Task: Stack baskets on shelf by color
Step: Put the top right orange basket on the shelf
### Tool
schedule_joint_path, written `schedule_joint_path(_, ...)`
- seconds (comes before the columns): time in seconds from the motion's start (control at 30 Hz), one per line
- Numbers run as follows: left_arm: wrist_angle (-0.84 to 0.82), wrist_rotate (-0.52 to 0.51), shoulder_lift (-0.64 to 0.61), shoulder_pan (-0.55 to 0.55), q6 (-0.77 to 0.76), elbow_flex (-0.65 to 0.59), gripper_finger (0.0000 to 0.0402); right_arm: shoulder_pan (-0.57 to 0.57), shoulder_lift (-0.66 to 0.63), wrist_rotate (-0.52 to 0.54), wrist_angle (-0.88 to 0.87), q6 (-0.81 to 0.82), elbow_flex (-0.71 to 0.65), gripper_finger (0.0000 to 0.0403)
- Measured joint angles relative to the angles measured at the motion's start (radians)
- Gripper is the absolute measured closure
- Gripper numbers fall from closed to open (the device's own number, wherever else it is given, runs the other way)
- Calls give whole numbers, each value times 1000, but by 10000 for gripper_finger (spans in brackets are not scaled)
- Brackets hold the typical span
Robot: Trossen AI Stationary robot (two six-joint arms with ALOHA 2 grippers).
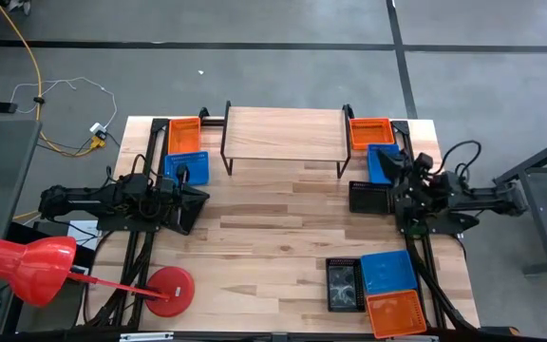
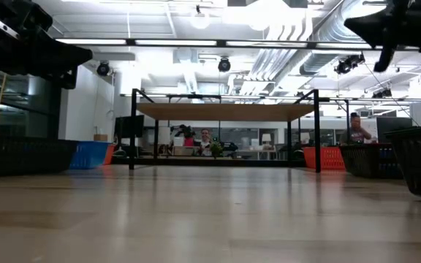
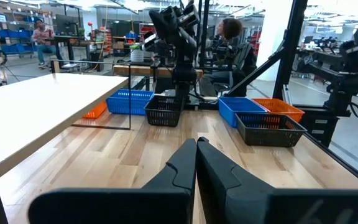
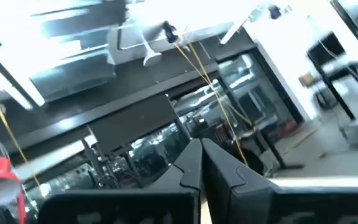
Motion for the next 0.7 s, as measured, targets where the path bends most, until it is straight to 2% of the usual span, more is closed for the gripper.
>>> schedule_joint_path(0.1, 0, 0, 0, 0, 0, 0, 401, -52, 83, -13, -22, -64, 72, 402)
schedule_joint_path(0.17, 0, 0, 0, 0, 0, 0, 401, -91, 154, 42, -101, -72, 141, 402)
schedule_joint_path(0.33, 0, 0, 0, 0, 0, 0, 401, -217, 349, 374, -480, -23, 376, 402)
schedule_joint_path(0.4, 0, 0, 0, 0, 0, 0, 401, -276, 417, 435, -653, 18, 469, 402)
schedule_joint_path(0.47, 0, 0, 0, 0, 0, 0, 401, -337, 480, 427, -808, 79, 552, 402)
schedule_joint_path(0.57, 0, 0, 0, 0, 0, 0, 401, -444, 571, 359, -1004, 197, 645, 398)
schedule_joint_path(0.7, 0, 0, 0, 0, 0, 0, 401, -593, 679, 268, -1183, 305, 695, 367)
